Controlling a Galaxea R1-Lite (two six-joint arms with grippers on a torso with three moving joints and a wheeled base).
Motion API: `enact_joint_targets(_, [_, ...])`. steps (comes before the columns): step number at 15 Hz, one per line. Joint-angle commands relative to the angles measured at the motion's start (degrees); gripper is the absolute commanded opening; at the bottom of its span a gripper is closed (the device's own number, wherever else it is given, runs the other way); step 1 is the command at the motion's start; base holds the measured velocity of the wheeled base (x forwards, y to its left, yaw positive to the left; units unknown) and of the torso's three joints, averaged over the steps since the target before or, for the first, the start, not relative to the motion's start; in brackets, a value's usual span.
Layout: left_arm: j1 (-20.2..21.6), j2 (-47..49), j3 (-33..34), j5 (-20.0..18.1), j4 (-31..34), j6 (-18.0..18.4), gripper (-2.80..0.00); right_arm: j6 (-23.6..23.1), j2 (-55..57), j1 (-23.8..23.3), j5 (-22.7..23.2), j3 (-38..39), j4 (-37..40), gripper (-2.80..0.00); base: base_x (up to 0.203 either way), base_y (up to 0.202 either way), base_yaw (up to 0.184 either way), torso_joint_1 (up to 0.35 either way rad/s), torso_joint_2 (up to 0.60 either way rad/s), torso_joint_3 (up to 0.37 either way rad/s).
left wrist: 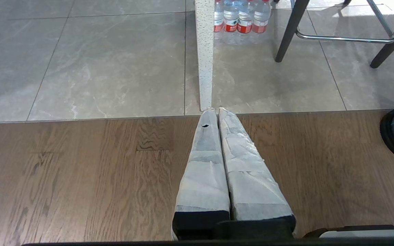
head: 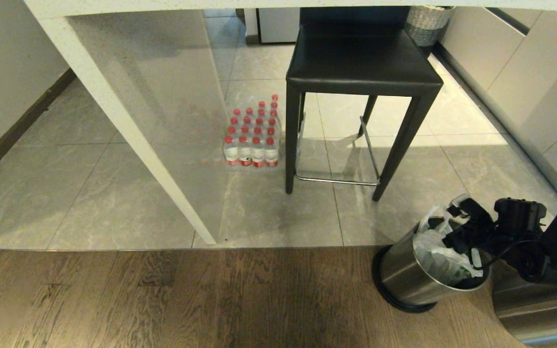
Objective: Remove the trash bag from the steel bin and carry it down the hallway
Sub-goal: Pick up the trash bag
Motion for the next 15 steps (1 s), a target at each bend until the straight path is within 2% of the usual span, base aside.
enact_joint_targets(1, [0.00, -0.02, 0.00, 0.00, -0.01, -0.01, -2.80, 1.19, 0.58, -0.04, 2.52, -1.31, -0.30, 0.00, 0.000, 0.000, 0.000, 0.000, 0.00, 0.000])
enact_joint_targets(5, [0.00, -0.02, 0.00, 0.00, -0.01, -0.01, -2.80, 6.12, 1.07, 0.01, 3.95, -2.08, 0.01, 0.00, 0.000, 0.000, 0.000, 0.000, 0.00, 0.000])
enact_joint_targets(10, [0.00, -0.02, 0.00, 0.00, -0.01, -0.01, -2.80, 8.19, 2.45, -0.08, 4.96, -3.87, 0.88, 0.00, 0.000, 0.000, 0.000, 0.000, 0.00, 0.000])
enact_joint_targets(11, [0.00, -0.02, 0.00, 0.00, -0.01, -0.01, -2.80, 9.08, 2.45, -0.02, 6.40, -3.97, 0.88, -2.68, 0.000, 0.000, 0.000, 0.000, 0.00, 0.000])
enact_joint_targets(12, [0.00, -0.02, 0.00, 0.00, -0.01, -0.01, -2.80, 9.27, 2.45, 0.01, 7.04, -4.14, 0.88, -2.80, 0.000, 0.000, 0.000, 0.000, 0.00, 0.000])
enact_joint_targets(15, [0.00, -0.02, 0.00, 0.00, -0.01, -0.01, -2.80, 9.18, 2.45, 0.01, 7.22, -4.14, 0.88, -2.80, 0.000, 0.000, 0.000, 0.000, 0.00, 0.000])
